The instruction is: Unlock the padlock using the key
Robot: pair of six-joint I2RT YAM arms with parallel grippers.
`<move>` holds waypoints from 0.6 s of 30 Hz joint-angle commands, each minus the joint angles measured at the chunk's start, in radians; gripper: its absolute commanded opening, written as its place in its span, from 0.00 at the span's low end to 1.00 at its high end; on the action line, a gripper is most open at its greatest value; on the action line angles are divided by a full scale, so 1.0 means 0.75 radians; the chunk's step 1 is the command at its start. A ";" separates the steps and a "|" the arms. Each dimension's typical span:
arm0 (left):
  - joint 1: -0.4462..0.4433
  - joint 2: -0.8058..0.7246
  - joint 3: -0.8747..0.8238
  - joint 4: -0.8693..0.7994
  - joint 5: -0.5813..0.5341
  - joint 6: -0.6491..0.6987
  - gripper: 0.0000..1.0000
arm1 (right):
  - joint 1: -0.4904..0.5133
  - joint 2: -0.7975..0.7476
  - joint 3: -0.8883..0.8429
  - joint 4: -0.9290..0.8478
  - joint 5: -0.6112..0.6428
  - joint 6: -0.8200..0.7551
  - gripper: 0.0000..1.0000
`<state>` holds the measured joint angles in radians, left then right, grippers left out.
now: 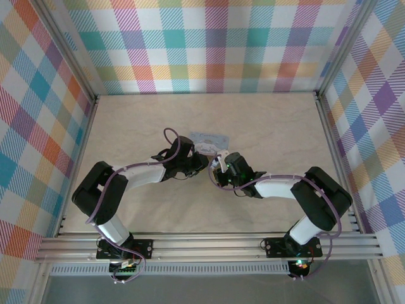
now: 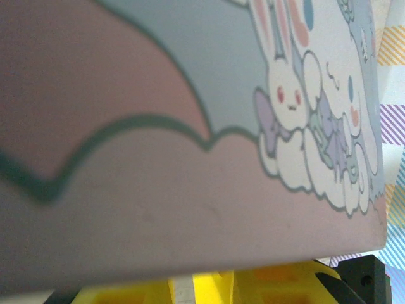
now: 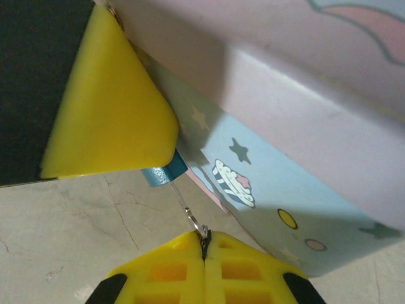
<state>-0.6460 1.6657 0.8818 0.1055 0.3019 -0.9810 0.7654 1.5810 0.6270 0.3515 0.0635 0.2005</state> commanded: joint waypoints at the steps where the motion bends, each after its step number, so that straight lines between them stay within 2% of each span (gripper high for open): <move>1: -0.075 0.033 0.034 0.002 0.139 -0.022 0.10 | 0.015 0.001 0.047 0.235 -0.072 -0.023 0.03; 18: -0.079 0.016 0.032 -0.022 0.144 -0.014 0.10 | -0.018 0.039 0.077 0.236 -0.066 -0.057 0.02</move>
<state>-0.6525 1.6737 0.8833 0.1024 0.2989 -0.9806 0.7494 1.6032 0.6285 0.3599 0.0563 0.1738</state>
